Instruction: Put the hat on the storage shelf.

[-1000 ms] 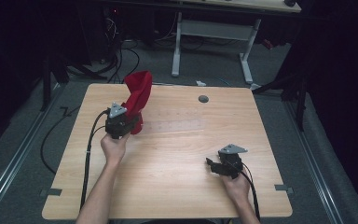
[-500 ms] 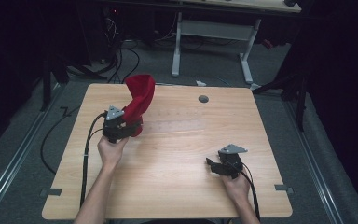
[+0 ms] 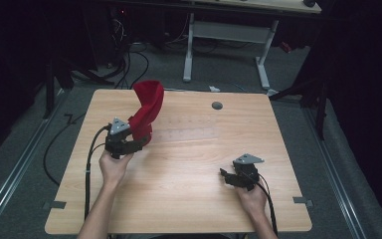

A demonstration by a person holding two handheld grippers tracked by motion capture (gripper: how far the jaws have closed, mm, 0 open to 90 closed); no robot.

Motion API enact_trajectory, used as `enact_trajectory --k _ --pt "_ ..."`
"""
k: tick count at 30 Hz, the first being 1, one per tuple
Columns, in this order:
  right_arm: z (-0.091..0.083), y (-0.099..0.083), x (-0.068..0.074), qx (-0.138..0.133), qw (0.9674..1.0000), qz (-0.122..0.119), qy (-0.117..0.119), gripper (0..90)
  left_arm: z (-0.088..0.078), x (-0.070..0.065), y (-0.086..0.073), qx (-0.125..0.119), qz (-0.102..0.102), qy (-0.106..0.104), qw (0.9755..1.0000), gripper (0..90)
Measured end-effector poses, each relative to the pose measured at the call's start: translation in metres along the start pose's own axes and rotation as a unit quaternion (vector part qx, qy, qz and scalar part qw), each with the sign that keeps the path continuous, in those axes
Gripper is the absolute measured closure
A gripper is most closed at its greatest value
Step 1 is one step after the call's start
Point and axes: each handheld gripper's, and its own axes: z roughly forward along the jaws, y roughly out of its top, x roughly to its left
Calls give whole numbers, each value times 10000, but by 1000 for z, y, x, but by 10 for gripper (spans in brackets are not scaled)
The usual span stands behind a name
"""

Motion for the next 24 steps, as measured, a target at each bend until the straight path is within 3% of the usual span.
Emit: enact_trajectory --k 3,14,24 --pt "0 0 0 0 10000 1 -1 372 -4 -3 1 -15 69 -18 10000 346" --pt "0 0 0 -1 10000 -1 0 372 -20 -5 1 -164 -34 -52 9998 348" --pt "0 0 0 -1 10000 2 0 372 -33 -7 -1 -149 -48 -146 9998 348"
